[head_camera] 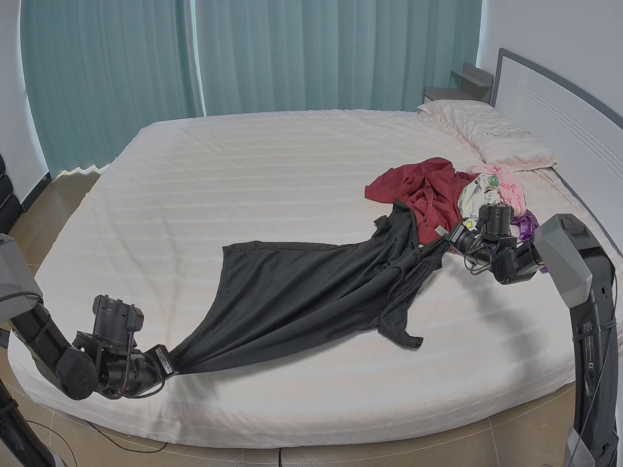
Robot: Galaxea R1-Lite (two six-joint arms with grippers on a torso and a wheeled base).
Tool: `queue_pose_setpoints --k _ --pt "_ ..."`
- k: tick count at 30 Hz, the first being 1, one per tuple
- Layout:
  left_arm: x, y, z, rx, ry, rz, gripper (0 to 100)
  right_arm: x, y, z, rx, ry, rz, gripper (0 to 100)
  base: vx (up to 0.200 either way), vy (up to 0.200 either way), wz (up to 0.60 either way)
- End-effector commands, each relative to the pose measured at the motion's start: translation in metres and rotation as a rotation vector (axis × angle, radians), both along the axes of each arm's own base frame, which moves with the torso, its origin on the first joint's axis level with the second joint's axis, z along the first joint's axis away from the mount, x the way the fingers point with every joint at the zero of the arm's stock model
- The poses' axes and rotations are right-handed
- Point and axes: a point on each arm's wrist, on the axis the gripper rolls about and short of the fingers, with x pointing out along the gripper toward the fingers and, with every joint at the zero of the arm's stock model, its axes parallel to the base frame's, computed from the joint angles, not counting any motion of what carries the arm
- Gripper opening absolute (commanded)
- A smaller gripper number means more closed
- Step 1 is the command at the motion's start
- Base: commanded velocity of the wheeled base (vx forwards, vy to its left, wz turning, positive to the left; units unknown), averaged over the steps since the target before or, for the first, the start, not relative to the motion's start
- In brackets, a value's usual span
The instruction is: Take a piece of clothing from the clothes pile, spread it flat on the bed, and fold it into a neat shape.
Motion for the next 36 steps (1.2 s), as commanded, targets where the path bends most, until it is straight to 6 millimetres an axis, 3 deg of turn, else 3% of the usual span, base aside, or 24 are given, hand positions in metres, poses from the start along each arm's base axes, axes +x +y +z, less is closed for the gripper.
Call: queue_pose_setpoints --k 1,11,12,16,19,20,23,24,27,31,36 --pt "0.007 0.009 0.015 -0.017 -0.067 0.031 0 0.004 -0.005 0.001 0.000 -0.004 -0.011 0 0.000 0.000 0.00" --pt "0.019 0.009 -0.020 -0.019 0.048 0.029 0 0.004 -0.012 -0.003 -0.004 0.010 -0.023 0 0.000 0.000 0.00" --pt "0.021 0.010 -0.022 -0.021 0.042 0.032 0 0.003 -0.013 -0.004 -0.005 0.021 -0.023 100 0.000 0.000 0.00" --pt "0.021 0.010 -0.025 -0.024 0.029 0.030 0 -0.004 -0.011 -0.011 -0.020 0.060 -0.011 100 0.000 0.000 0.00" --pt "0.022 0.010 -0.025 -0.024 0.027 0.030 0 -0.010 -0.013 -0.005 -0.041 0.061 0.002 100 0.000 0.000 0.00" --pt "0.022 0.009 -0.025 -0.025 0.027 0.027 0 -0.013 -0.018 0.008 -0.045 0.049 0.000 100 0.000 0.000 0.00" --pt "0.022 0.009 -0.025 -0.036 0.029 0.019 0 -0.019 -0.023 0.018 -0.050 0.043 -0.007 100 0.000 0.000 0.00" --pt "0.022 0.008 -0.024 -0.058 0.026 0.008 0 -0.030 -0.024 0.029 -0.064 0.048 -0.002 100 0.000 0.000 0.00" --pt "0.022 0.008 -0.024 -0.078 0.029 -0.003 0 -0.051 -0.011 0.034 -0.077 0.081 0.038 100 0.000 0.000 0.00" --pt "0.021 0.008 -0.024 -0.081 0.033 -0.003 0 -0.074 0.020 0.038 -0.105 0.104 0.114 100 0.000 0.000 0.00" --pt "0.021 0.006 -0.024 -0.082 0.033 -0.008 0 -0.100 0.058 0.013 -0.113 0.208 0.216 100 0.000 0.000 0.00"
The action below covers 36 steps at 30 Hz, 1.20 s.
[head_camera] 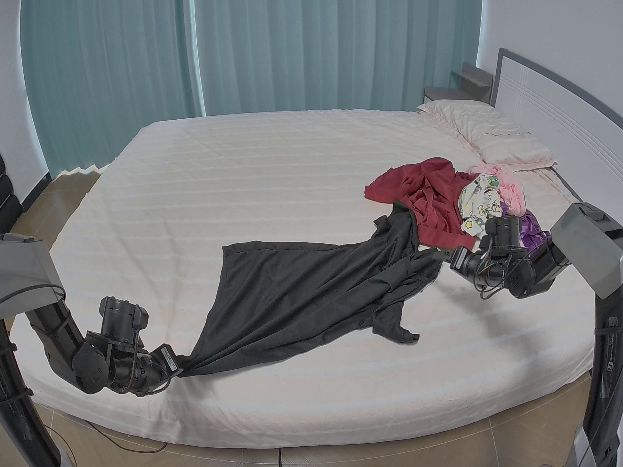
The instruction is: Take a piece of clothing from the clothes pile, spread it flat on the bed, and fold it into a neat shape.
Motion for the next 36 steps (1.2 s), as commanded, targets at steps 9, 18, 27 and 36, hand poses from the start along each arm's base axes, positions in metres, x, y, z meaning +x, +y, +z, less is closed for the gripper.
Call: queue_pose_setpoints --k 9,18,27,36 --pt "-0.001 -0.002 -0.001 -0.005 0.008 -0.009 0 -0.064 0.087 -0.027 -0.129 0.136 0.300 100 0.000 0.000 0.00" --pt "-0.001 -0.002 -0.002 -0.004 0.010 -0.010 0 -0.055 0.131 -0.040 -0.314 0.122 0.331 100 0.000 0.000 0.00" --pt "-0.002 -0.002 -0.003 -0.002 0.013 -0.011 0 -0.052 0.151 -0.051 -0.470 0.109 0.374 100 0.000 0.000 0.00" --pt "-0.002 -0.002 -0.002 -0.002 0.011 -0.012 0 -0.041 0.150 -0.052 -0.531 0.091 0.299 0 0.000 0.000 0.00"
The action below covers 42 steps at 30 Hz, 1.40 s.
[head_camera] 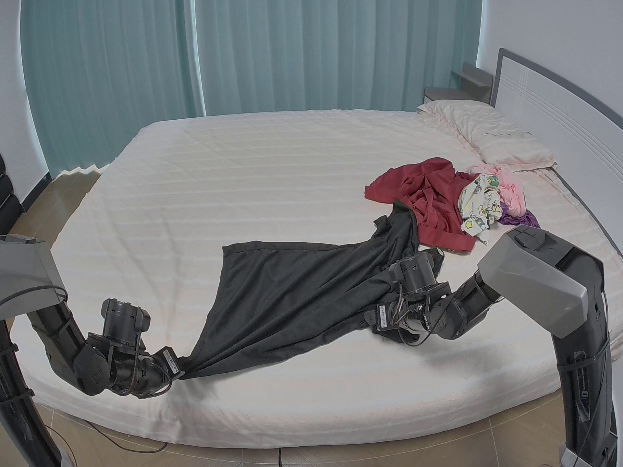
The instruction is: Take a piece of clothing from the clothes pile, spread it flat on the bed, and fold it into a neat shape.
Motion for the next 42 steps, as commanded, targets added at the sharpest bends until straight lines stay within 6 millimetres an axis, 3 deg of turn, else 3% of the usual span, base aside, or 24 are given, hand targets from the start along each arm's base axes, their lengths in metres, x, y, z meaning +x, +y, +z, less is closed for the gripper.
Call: queue_pose_setpoints --k 1,5,15,16,24,31,36,42 --pt "0.000 0.000 0.000 0.000 0.000 0.001 0 0.003 -0.003 -0.007 -0.007 0.007 -0.015 0 0.000 0.000 0.00" --pt "0.000 0.000 0.000 0.000 0.000 0.001 0 0.002 -0.005 -0.005 0.003 0.006 -0.024 0 0.000 0.000 0.00" --pt "-0.001 0.000 -0.001 0.003 0.004 -0.001 0 -0.002 -0.034 0.019 0.016 -0.006 -0.078 0 0.000 0.000 0.00" --pt "-0.001 0.000 -0.001 0.003 0.004 -0.001 0 -0.006 -0.049 0.029 0.019 -0.007 -0.106 0 0.000 0.000 0.00" --pt "-0.002 0.000 0.000 0.003 0.002 -0.001 0 -0.018 -0.101 0.053 0.127 0.023 -0.189 0 0.000 0.000 0.00" --pt "-0.004 0.001 0.000 0.006 0.006 -0.003 0 -0.031 -0.148 0.042 0.193 0.118 -0.228 0 0.000 0.000 0.00" --pt "-0.003 0.001 0.000 0.004 0.003 0.000 0 -0.032 -0.165 0.043 0.252 0.129 -0.227 0 0.000 0.000 0.00" --pt "-0.002 0.002 0.009 0.001 -0.031 0.011 0 -0.049 -0.178 0.069 0.391 0.125 -0.126 0 0.000 0.000 0.00"
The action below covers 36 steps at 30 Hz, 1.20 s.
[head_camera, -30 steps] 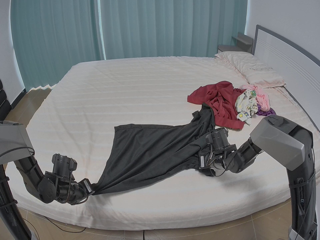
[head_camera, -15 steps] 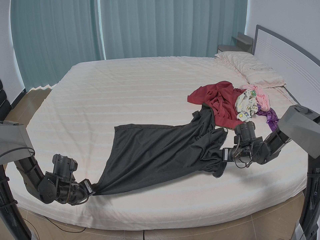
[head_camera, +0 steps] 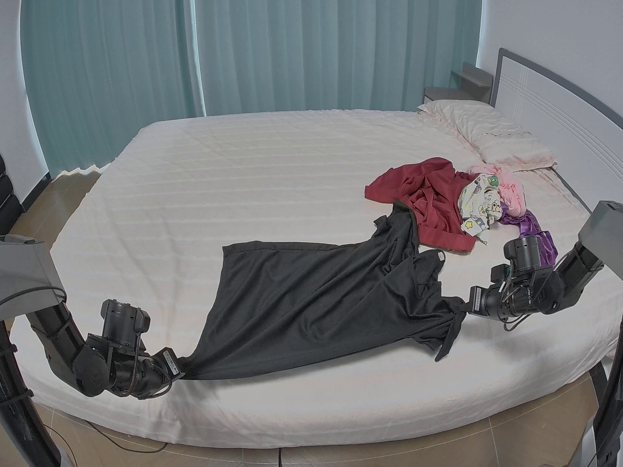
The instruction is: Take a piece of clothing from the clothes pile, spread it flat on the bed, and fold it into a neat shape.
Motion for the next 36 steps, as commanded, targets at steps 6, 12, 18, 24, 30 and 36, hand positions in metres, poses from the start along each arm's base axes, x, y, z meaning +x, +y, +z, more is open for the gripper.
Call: queue_pose_setpoints --k 6,12,18,24,30,36 --pt "-0.006 0.003 0.031 -0.022 -0.108 0.012 0 -0.029 -0.024 0.039 0.125 -0.055 0.042 0 0.000 0.000 0.00" --pt "-0.016 0.005 0.034 0.004 -0.047 -0.015 0 -0.044 -0.034 0.031 0.118 -0.010 0.033 0 0.000 0.000 0.00" --pt "-0.024 0.004 0.021 0.058 0.066 -0.085 0 -0.062 -0.045 0.015 0.045 0.106 0.096 0 0.000 0.000 0.00" --pt "-0.032 0.005 0.007 0.103 0.158 -0.153 0 -0.075 -0.058 0.009 0.006 0.164 0.124 0 0.000 0.000 0.00" --pt "-0.039 -0.002 -0.007 0.124 0.240 -0.218 0 -0.083 -0.061 0.002 -0.007 0.248 0.164 0 0.000 0.000 0.00" --pt "-0.042 -0.009 -0.016 0.134 0.274 -0.257 100 -0.082 -0.061 -0.008 -0.012 0.277 0.176 100 0.000 0.000 0.00"
